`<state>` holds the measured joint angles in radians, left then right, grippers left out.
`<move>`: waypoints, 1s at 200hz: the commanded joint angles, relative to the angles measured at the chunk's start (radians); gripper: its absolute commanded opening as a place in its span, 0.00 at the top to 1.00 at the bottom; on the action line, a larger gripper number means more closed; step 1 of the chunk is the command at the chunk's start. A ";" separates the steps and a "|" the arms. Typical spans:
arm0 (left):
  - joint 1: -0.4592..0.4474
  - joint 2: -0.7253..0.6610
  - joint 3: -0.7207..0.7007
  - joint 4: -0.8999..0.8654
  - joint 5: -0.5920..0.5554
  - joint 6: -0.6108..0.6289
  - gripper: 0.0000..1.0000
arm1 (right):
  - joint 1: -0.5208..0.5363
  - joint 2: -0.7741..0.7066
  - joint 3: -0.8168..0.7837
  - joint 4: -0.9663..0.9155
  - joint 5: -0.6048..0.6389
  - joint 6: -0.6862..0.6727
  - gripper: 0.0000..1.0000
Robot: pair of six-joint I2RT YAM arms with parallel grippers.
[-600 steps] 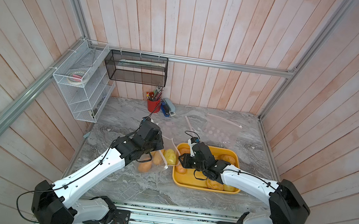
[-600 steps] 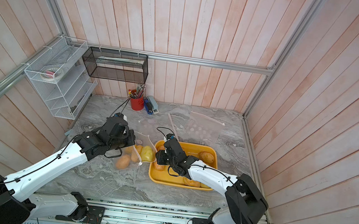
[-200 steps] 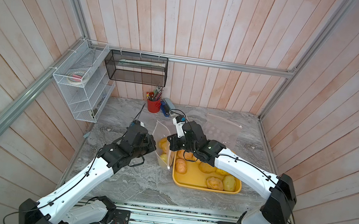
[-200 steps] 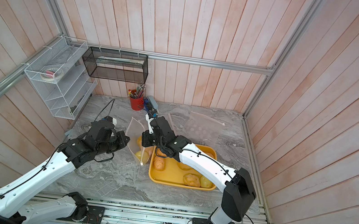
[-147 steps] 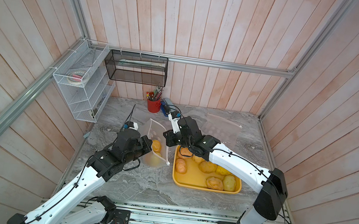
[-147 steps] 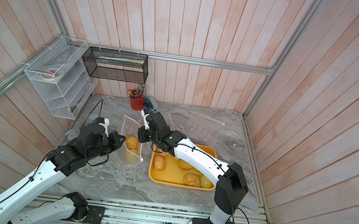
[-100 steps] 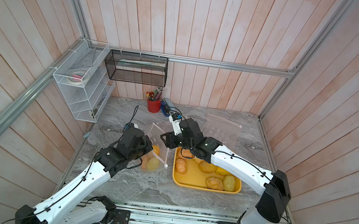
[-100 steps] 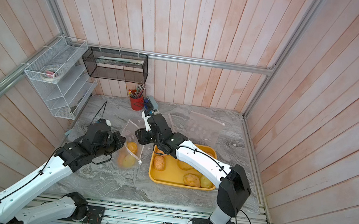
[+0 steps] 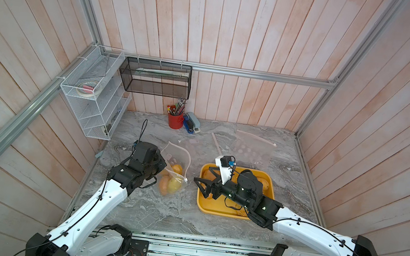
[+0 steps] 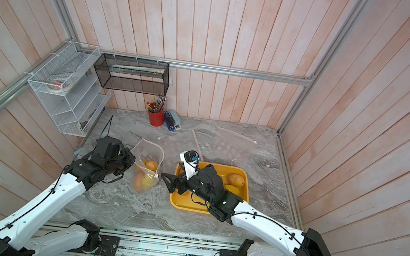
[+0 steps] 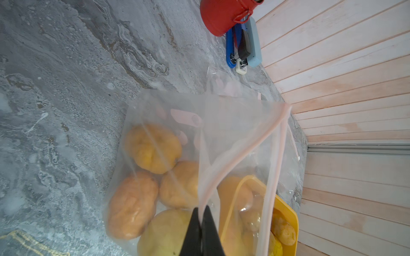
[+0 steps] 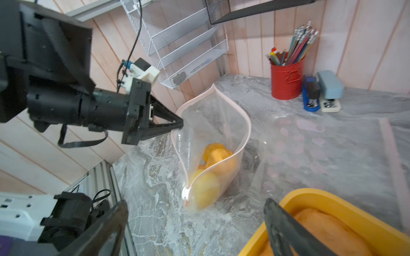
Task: Put the potatoes into a zipper bag and zip it
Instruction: Adjust the zipper food storage bag at the center of the board, then zip the zipper on the zipper food storage bag.
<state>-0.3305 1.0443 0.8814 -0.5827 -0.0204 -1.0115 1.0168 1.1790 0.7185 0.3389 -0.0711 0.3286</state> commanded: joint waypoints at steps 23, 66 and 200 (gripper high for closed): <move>0.050 0.034 -0.015 -0.020 0.062 0.001 1.00 | 0.094 0.189 -0.016 0.234 0.046 -0.096 0.21; 0.080 0.014 -0.021 -0.024 0.074 0.005 1.00 | 0.101 0.309 -0.046 0.356 0.118 -0.128 0.32; 0.096 -0.018 -0.024 -0.032 0.087 0.009 1.00 | 0.090 0.489 -0.033 0.624 0.063 -0.161 0.48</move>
<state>-0.2420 1.0412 0.8738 -0.5983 0.0532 -1.0142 1.1149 1.6588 0.6689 0.8886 0.0181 0.1764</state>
